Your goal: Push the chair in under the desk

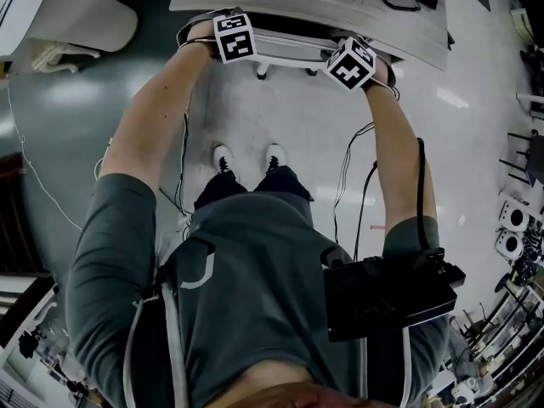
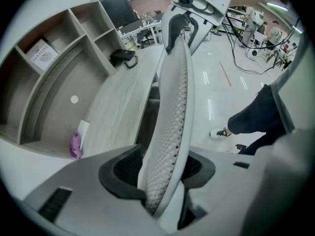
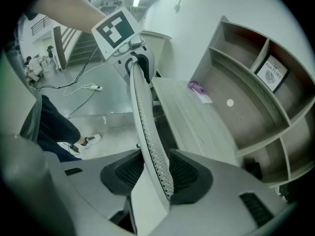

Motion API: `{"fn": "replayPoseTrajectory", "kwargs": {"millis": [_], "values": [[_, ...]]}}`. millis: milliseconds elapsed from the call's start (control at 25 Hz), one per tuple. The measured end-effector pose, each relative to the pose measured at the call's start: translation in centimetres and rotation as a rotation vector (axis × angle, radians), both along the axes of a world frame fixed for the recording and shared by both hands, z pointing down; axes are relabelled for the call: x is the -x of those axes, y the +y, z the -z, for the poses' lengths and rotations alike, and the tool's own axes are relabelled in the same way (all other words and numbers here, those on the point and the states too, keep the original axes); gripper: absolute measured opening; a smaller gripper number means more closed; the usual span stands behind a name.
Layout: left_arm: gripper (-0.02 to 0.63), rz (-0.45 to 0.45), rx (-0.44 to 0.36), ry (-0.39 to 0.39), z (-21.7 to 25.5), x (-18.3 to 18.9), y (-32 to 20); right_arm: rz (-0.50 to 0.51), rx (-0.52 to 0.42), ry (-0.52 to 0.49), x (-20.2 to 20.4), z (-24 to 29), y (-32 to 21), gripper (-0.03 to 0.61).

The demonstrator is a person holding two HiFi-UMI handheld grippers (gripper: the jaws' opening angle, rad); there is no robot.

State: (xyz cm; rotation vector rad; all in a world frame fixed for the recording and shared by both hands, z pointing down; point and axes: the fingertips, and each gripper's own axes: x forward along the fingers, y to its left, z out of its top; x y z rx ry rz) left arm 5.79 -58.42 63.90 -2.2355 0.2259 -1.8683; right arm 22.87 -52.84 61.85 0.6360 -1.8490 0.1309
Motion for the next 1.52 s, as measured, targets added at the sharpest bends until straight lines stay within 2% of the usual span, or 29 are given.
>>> {"fn": "replayPoseTrajectory", "kwargs": {"millis": [120, 200, 240, 440, 600, 640, 760, 840, 880, 960, 1040, 1320, 1520], "values": [[0.189, 0.005, -0.002, 0.037, 0.9, 0.6, 0.8, -0.015, -0.006, -0.052, 0.4, 0.1, 0.4, 0.18], [0.198, 0.041, 0.012, 0.067, 1.6, 1.6, 1.4, -0.043, 0.023, -0.142, 1.1, 0.5, 1.0, 0.247], [0.213, 0.07, 0.021, 0.096, 2.0, 2.0, 1.7, -0.058, 0.034, -0.176, 1.3, 0.7, 1.2, 0.256], [0.245, 0.206, 0.022, 0.307, 5.0, 3.4, 2.8, -0.119, -0.03, -0.173, 0.6, 2.8, 2.4, 0.262], [0.245, 0.245, -0.015, 0.5, 8.3, 3.9, 3.7, -0.205, -0.097, -0.274, 1.3, 5.7, 3.3, 0.262], [0.245, 0.258, -0.015, 0.543, 9.1, 4.1, 4.2, -0.221, -0.113, -0.302, 1.5, 6.6, 3.5, 0.258], [0.221, 0.232, 0.049, 0.648, 11.3, 3.6, 6.6, -0.262, -0.168, -0.358, 1.7, 10.0, 4.2, 0.18], [0.219, 0.218, 0.06, 0.717, 13.1, 3.4, 7.9, -0.309, -0.205, -0.406, 1.8, 12.5, 4.7, 0.178], [0.21, 0.226, 0.046, 0.757, 14.2, 3.7, 8.3, -0.335, -0.217, -0.441, 2.0, 13.7, 5.1, 0.176], [0.177, 0.267, 0.011, 0.841, 16.3, 4.5, 9.1, -0.379, -0.229, -0.518, 2.7, 16.0, 6.1, 0.105], [0.058, 0.32, -0.016, 0.913, 18.2, 5.6, 9.9, -0.396, -0.246, -0.583, 3.7, 18.2, 7.1, 0.092], [0.011, 0.429, -0.086, 1.163, 26.4, 8.3, 11.5, -0.468, -0.415, -0.739, 4.8, 26.9, 10.7, 0.066], [0.009, 0.463, -0.131, 1.29, 31.8, 10.2, 12.5, -0.491, -0.52, -0.804, 5.4, 31.4, 12.8, 0.055]]}}
